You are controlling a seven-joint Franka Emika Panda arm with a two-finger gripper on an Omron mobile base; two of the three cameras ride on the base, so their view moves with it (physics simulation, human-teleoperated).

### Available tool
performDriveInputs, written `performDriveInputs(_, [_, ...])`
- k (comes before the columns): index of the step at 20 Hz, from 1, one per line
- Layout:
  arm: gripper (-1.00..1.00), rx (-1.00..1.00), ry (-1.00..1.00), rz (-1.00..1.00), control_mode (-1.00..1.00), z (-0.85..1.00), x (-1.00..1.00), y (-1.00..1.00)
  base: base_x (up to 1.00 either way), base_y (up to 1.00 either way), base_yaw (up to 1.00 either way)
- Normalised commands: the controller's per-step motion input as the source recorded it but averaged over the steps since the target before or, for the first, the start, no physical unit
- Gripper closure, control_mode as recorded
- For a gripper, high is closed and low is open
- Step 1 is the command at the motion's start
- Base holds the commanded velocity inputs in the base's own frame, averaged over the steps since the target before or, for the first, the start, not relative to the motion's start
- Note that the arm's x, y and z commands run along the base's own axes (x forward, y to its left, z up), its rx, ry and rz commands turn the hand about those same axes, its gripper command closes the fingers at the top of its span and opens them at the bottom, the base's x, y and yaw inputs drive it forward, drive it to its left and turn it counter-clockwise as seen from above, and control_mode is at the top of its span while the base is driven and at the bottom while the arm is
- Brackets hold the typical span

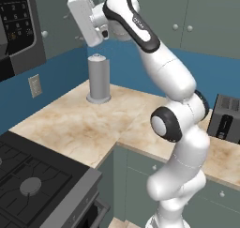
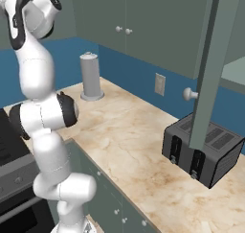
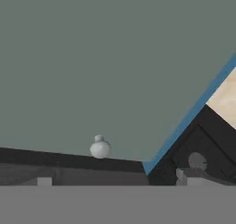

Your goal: Close all open cabinet doors.

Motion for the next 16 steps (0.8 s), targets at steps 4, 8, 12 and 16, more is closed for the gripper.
performDriveInputs(4, [-1.0,-0.13,-0.02,0.0,-1.0,-0.36,-0.48,-0.51,0.0,0.0,0.0])
performDriveInputs(8, [-1.0,-0.11,-0.05,0.0,-1.0,-0.43,-0.51,-0.56,0.0,0.0,0.0])
performDriveInputs(12, [-1.0,-0.17,-0.04,0.0,-1.0,-0.34,-0.48,-0.56,0.0,0.0,0.0])
performDriveInputs(16, [-1.0,-0.26,0.0,0.0,-1.0,-0.2,-0.5,-0.46,0.0,0.0,0.0])
